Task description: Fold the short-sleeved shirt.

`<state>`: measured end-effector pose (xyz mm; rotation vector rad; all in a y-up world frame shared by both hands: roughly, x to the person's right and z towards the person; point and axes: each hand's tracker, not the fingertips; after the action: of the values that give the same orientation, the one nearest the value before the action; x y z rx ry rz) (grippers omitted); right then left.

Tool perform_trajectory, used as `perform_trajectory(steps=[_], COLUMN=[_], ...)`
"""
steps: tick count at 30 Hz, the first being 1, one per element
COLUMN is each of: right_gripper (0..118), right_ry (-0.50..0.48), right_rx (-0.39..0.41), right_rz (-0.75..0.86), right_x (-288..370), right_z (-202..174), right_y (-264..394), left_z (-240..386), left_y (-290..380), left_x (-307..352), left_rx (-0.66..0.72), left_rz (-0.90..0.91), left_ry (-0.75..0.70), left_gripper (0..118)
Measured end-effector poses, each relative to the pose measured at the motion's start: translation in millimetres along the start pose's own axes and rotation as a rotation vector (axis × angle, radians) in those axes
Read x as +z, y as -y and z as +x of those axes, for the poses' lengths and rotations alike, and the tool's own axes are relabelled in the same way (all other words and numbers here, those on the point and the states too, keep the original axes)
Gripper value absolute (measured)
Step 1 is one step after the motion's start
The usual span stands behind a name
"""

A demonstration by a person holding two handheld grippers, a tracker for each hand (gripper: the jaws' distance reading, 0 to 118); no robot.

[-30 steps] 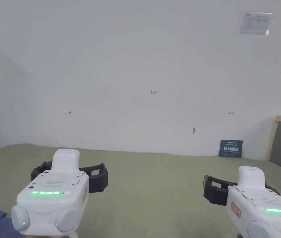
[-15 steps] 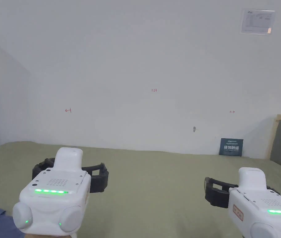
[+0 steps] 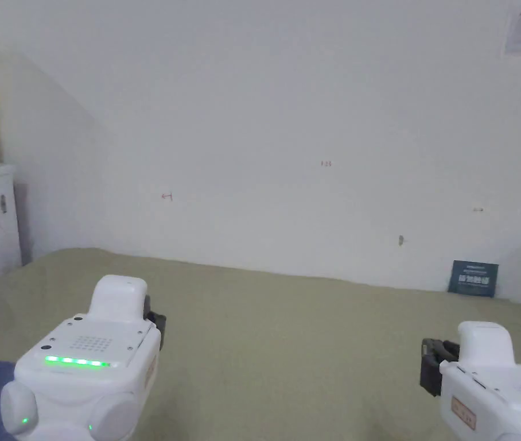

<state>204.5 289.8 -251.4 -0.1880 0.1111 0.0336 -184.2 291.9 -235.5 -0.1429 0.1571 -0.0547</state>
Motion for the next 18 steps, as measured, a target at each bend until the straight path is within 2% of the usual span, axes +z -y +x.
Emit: perform_trajectory(steps=[5, 10, 11, 14, 18], right_gripper=[0, 0, 0, 0, 0], right_ry=[-0.185, -0.400, -0.440, -0.526, -0.578], right_rx=[0.004, -0.007, -0.004, 0.034, 0.046], right_rz=[0.010, 0.000, -0.019, -0.025, -0.048], right_x=[-23, -45, -49, -56, -65], right_z=[-69, -149, -166, -203, -226], right_y=[-12, -11, -11, -2, 6], left_z=[-68, -140, -138, -160, -183], left_y=[-6, 1, -3, 4, 17], left_x=[52, 85, 106, 135, 147], left_rx=[0.062, 0.063, 0.063, 0.089, 0.102], left_rz=[0.005, -0.037, -0.043, -0.071, -0.110], left_ry=[-0.164, -0.313, -0.324, -0.380, -0.429], left_gripper=[0, 0, 0, 0, 0])
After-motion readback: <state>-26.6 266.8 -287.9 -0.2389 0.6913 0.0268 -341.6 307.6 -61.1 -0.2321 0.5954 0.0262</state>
